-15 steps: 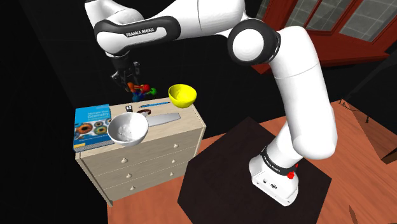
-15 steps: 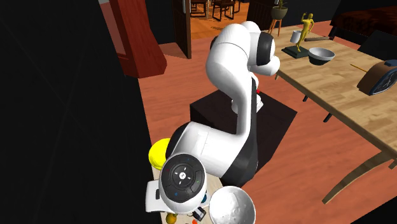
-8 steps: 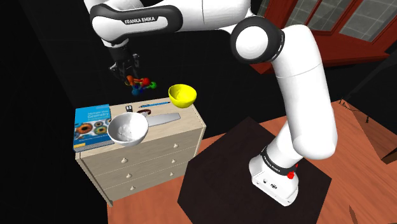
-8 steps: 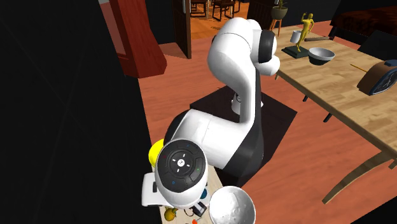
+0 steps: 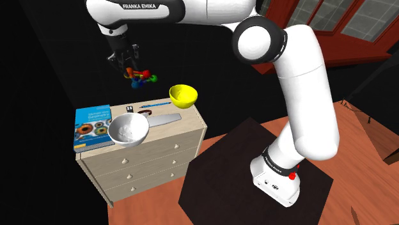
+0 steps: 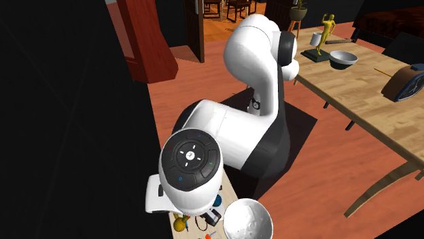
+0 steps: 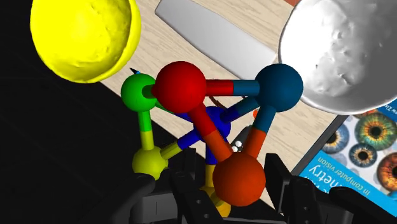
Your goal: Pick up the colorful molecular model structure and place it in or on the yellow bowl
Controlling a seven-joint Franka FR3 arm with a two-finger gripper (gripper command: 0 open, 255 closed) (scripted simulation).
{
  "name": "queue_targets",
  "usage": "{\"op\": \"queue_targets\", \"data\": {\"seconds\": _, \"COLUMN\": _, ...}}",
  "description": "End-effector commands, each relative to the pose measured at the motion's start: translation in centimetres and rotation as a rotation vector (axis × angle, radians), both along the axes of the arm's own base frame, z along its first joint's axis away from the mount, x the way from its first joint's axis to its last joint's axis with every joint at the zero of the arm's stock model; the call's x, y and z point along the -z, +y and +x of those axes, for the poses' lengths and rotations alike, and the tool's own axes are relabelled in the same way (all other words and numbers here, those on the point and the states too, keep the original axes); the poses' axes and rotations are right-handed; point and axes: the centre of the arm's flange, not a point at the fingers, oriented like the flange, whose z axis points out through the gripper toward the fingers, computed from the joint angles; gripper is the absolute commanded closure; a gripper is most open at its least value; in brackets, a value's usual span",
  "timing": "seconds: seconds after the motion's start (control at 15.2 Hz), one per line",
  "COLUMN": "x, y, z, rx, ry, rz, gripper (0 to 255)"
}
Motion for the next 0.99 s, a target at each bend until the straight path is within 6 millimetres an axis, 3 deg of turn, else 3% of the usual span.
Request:
{"op": "queue_targets", "data": {"seconds": 0.0, "x": -0.7, "y": 0.0, "z": 0.0, "rx": 0.0, "ry": 0.0, "rz": 0.0, "gripper": 255}}
{"op": "queue_targets", "data": {"seconds": 0.92, "x": -4.4, "y": -17.7, "z": -4.0, "rx": 0.0, "ry": 0.0, "rz": 0.0, "gripper": 255}}
